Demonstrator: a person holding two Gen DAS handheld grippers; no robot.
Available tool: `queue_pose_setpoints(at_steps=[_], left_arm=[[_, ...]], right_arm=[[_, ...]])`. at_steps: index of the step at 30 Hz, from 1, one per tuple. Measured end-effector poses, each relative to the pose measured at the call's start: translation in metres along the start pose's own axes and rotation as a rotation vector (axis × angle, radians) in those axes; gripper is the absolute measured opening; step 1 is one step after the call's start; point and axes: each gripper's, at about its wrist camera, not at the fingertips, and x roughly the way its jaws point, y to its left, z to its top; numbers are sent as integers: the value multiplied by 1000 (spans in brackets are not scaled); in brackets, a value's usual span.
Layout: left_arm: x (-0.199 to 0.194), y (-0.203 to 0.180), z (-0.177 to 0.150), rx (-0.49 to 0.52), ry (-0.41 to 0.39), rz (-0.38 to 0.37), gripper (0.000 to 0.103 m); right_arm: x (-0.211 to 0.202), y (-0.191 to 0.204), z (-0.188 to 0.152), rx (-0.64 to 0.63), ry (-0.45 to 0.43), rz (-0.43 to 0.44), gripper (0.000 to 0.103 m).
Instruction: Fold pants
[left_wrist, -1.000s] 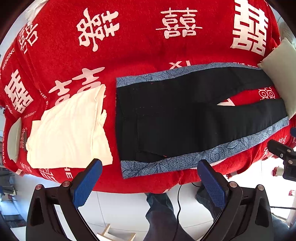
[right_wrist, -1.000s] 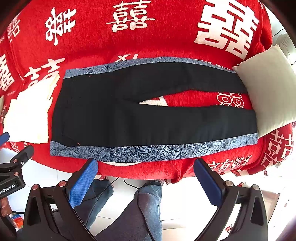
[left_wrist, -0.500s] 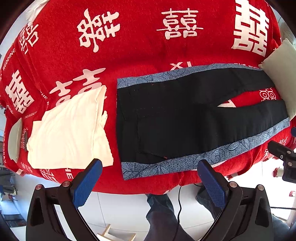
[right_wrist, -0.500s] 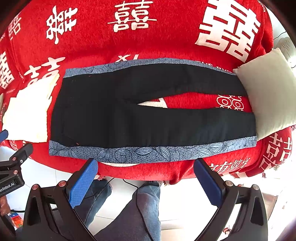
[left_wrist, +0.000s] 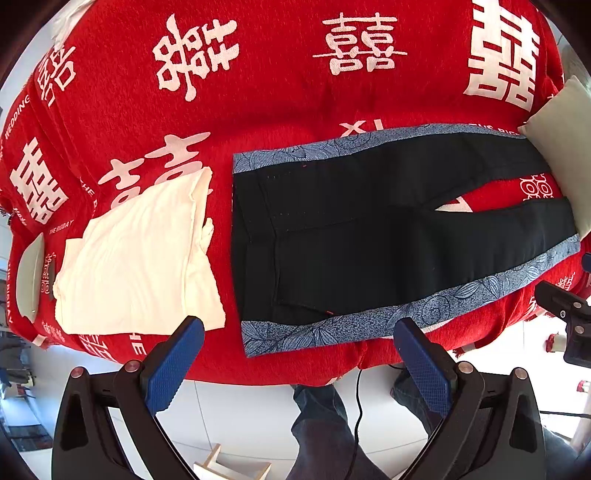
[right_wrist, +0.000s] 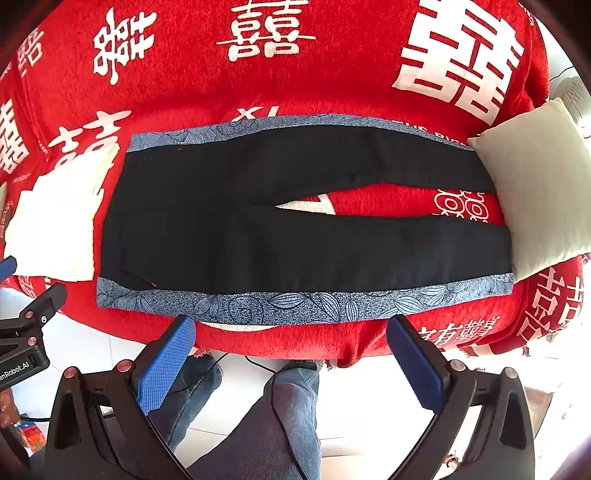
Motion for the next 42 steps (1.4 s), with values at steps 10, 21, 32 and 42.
queue_pose_setpoints(at_steps=[10, 21, 32, 42], left_arm=[[4, -9, 2, 2, 16, 6, 103], [1, -27, 7, -17, 32, 40, 103], [-5, -52, 9, -109, 44, 95, 103], [-1, -61, 3, -109, 99, 192, 103]], right_arm=[[3, -6, 1, 5, 3, 12, 103], [7, -28, 3, 16, 6, 49, 103], [5, -53, 6, -48, 5, 96, 103], [17, -75, -1, 2, 40, 152, 103]])
